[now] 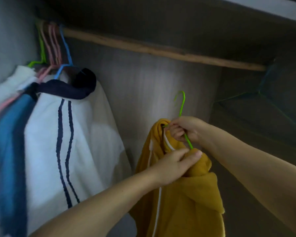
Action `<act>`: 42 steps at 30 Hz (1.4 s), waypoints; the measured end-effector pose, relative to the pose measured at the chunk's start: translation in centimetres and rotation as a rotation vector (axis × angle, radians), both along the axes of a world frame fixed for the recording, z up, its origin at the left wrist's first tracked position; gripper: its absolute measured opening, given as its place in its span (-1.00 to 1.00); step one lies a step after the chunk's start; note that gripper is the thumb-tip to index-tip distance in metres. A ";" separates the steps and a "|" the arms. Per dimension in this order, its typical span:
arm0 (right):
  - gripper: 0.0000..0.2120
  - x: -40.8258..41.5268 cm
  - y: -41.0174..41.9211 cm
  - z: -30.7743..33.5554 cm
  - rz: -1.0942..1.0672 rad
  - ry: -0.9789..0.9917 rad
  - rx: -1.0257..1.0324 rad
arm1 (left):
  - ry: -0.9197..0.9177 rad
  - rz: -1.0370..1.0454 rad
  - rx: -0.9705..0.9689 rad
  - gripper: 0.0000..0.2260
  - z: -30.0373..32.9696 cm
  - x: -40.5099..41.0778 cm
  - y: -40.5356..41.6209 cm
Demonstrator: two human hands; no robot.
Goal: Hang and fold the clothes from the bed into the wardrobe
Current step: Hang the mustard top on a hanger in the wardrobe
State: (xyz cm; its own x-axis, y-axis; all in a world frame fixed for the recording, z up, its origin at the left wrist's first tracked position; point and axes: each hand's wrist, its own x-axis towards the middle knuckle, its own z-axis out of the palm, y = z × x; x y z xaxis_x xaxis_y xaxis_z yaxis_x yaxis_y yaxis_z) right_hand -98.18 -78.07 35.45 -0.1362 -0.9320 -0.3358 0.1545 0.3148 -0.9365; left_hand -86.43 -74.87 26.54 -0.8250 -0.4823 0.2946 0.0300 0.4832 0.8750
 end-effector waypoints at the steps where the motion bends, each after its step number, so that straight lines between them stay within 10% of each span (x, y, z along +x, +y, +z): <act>1: -0.68 0.6 -0.8 0.8 0.009 0.022 -0.035 | 0.016 0.102 -0.066 -0.55 1.1 0.6 0.0; 8: -0.81 8.9 -4.6 7.8 0.136 0.215 -0.340 | -0.091 0.687 -0.355 -0.81 10.2 4.9 -2.9; 14: -0.86 14.3 -6.8 12.7 0.170 0.943 -0.731 | -0.038 1.122 -0.595 -0.73 16.2 12.3 -7.0; 19: -0.68 19.3 -10.0 12.8 0.319 1.402 -0.659 | -0.551 1.329 -0.798 -0.65 15.7 15.9 -9.0; 30: -0.54 20.4 -13.2 8.1 0.317 1.263 -0.685 | -0.926 1.394 -0.964 -0.49 12.0 18.3 -10.7; 36: -0.56 9.8 -9.1 1.9 -0.177 1.523 -0.676 | -0.680 1.204 -1.297 -0.55 11.0 14.0 -8.3; 42: -0.56 -0.8 2.3 -6.4 -0.303 1.644 -0.408 | -0.508 0.802 -1.220 -0.67 5.3 4.2 -5.3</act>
State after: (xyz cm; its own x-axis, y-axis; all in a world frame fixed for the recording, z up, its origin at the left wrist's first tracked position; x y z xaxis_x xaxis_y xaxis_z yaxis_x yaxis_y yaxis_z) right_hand -98.97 -75.80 29.02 -0.2409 -0.7934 0.5591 -0.9700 0.1772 -0.1664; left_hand -82.19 -80.17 31.86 -0.6076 -0.5161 0.6037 -0.7465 0.6307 -0.2122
